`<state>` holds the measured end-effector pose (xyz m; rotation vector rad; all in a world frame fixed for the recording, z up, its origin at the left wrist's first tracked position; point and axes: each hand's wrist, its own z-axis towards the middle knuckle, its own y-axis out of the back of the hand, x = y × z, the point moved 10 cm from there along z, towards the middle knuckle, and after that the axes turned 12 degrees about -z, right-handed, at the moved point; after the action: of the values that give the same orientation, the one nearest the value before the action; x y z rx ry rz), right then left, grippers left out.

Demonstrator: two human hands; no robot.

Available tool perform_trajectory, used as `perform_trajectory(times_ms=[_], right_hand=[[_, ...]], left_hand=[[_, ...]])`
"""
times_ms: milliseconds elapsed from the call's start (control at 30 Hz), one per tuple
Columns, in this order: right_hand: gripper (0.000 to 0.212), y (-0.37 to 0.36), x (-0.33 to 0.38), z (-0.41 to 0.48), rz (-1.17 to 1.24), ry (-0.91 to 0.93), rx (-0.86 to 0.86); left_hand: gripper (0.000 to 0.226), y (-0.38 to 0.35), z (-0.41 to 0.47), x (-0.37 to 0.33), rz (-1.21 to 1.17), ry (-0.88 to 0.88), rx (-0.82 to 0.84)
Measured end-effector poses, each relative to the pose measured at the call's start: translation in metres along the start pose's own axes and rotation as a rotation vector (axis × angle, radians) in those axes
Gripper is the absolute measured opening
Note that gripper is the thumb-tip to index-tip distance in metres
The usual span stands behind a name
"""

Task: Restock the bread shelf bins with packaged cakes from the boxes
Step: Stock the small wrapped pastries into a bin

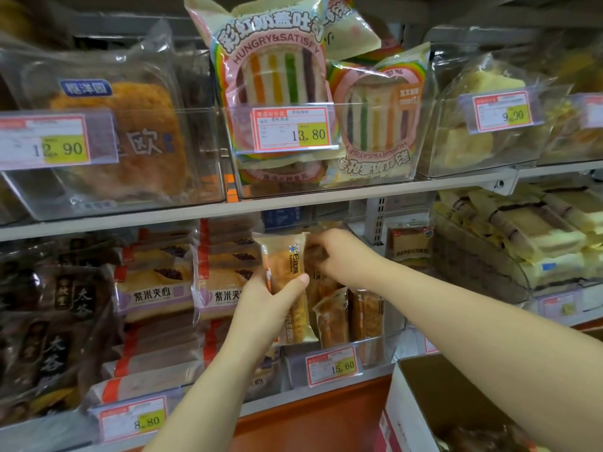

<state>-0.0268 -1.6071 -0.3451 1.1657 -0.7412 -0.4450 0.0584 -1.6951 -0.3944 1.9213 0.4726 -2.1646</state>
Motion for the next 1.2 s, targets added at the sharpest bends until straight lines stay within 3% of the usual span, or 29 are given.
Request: perform_trajectory(times_ms=[233,333,467,567,767,933,1067,1133,1200], right_hand=[[0.014,0.003,-0.022,0.010,0.092,-0.116,-0.189],[0.016,-0.006,-0.022,0.015,0.095,-0.148,-0.190],[0.015,-0.042,-0.021,0.034,-0.058,-0.156,-0.014],[0.013,-0.066,-0.025,0.043,-0.134,-0.168,0.080],[0.023,-0.070,-0.030,0.052,-0.355,-0.148,0.102],[0.025,-0.060,-0.034,0.051,-0.112,-0.204,0.072],[0.029,-0.033,-0.040,0.030,0.504,-0.279,-0.043],[0.041,-0.007,-0.033,0.019,0.475,-0.129,-0.071],[0.060,0.003,-0.018,0.011,0.506,0.026,0.031]], left_hand=[[0.061,0.035,0.002,-0.015,-0.132,-0.137,-0.229],[0.047,0.039,0.007,-0.008,-0.228,-0.104,-0.264],[0.014,0.035,0.010,0.007,-0.363,-0.050,-0.240],[0.018,0.033,0.011,0.005,-0.303,-0.074,-0.199],[0.039,0.033,0.018,-0.007,-0.244,-0.148,-0.151],[0.041,0.031,0.020,-0.011,-0.134,-0.191,-0.150],[0.047,0.023,0.022,-0.010,-0.046,-0.192,-0.124],[0.053,0.019,0.021,-0.012,-0.007,-0.208,-0.123],[0.051,0.014,0.022,-0.014,0.037,-0.228,-0.114]])
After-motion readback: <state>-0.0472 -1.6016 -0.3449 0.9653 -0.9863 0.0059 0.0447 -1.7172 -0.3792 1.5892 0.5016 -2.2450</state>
